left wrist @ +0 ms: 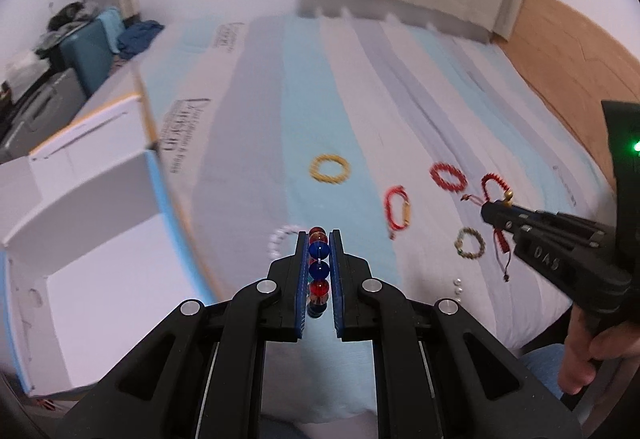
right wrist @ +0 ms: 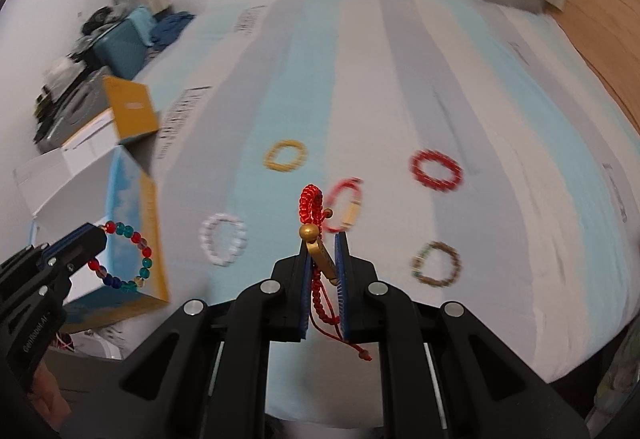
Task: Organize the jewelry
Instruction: 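Carry both bracelets over the white cardboard box with both tools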
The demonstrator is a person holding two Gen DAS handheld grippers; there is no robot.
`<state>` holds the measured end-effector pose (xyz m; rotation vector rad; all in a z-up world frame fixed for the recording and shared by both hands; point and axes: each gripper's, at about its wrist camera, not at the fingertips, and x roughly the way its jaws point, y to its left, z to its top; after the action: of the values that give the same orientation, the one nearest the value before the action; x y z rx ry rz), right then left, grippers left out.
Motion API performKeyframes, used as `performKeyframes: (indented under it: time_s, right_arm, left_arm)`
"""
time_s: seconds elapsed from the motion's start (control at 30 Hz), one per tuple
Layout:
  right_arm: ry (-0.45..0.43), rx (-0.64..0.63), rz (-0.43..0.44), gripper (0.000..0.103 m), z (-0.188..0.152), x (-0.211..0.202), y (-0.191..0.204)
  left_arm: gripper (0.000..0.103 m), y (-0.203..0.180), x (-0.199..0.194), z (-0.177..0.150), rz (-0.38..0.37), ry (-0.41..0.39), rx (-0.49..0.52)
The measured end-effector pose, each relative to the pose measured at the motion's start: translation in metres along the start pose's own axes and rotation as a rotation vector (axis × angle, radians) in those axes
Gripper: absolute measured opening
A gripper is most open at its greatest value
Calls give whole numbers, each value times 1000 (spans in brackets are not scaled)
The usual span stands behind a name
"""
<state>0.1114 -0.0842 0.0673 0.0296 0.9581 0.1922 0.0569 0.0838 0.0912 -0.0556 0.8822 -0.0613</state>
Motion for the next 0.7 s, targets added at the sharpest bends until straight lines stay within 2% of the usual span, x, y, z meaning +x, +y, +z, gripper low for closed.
performKeyframes:
  time_s: [0.3, 0.7]
  right_arm:
    - [-22, -132, 90, 10, 12, -11, 112]
    - [5, -310, 191, 10, -4, 0, 247]
  left_arm:
    - [9, 84, -49, -3, 104, -51, -93]
    - [10, 194, -76, -41, 216, -42, -223]
